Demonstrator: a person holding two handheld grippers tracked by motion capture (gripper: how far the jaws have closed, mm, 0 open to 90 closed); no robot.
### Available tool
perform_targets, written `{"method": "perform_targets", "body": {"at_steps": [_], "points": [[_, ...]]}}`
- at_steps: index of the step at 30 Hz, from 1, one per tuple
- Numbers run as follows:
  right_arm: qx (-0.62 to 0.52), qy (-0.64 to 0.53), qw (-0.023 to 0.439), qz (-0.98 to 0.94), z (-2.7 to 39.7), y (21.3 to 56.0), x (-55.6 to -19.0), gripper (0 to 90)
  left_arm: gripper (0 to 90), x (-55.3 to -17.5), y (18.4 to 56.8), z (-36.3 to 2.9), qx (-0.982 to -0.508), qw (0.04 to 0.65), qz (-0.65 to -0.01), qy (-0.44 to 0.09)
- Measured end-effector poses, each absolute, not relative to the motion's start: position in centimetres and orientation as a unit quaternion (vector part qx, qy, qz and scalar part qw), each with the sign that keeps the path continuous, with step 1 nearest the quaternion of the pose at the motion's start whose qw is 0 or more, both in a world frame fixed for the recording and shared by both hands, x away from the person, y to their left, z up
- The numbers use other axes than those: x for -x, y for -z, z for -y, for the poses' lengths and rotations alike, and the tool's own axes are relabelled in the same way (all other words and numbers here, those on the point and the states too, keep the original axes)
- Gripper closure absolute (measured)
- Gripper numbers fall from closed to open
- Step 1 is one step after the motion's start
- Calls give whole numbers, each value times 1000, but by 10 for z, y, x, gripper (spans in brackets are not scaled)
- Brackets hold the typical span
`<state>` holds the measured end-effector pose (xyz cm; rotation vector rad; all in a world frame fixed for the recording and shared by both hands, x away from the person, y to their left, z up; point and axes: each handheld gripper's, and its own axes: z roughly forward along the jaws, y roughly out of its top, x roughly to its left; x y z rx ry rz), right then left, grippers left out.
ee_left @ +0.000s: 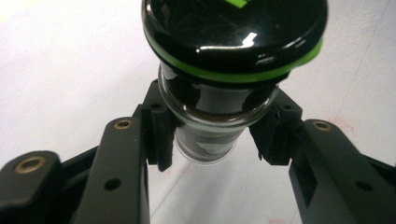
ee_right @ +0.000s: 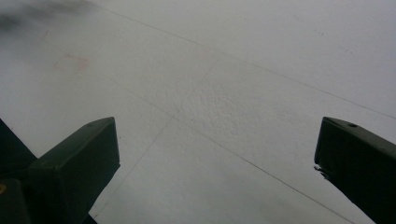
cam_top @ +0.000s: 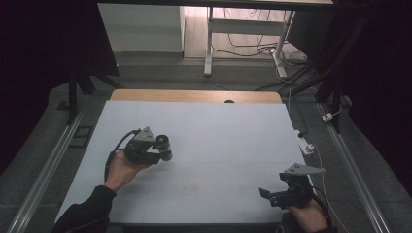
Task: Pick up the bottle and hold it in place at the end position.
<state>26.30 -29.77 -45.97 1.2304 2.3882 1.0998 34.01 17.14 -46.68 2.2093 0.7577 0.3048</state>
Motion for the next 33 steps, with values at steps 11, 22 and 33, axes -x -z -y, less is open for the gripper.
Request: {"method": "perform_targets", "body": {"at_steps": [11, 22, 33], "points": [[-420, -378, 117, -817, 298, 460, -263, 0, 533, -364, 463, -141, -875, 385, -272, -115], [-421, -379, 116, -816, 299, 460, -263, 0, 533, -389, 464, -111, -886, 379, -237, -121], [-419, -379, 116, -817, 299, 460, -263, 0, 533, -408, 479, -93, -892, 373, -231, -111]]}}
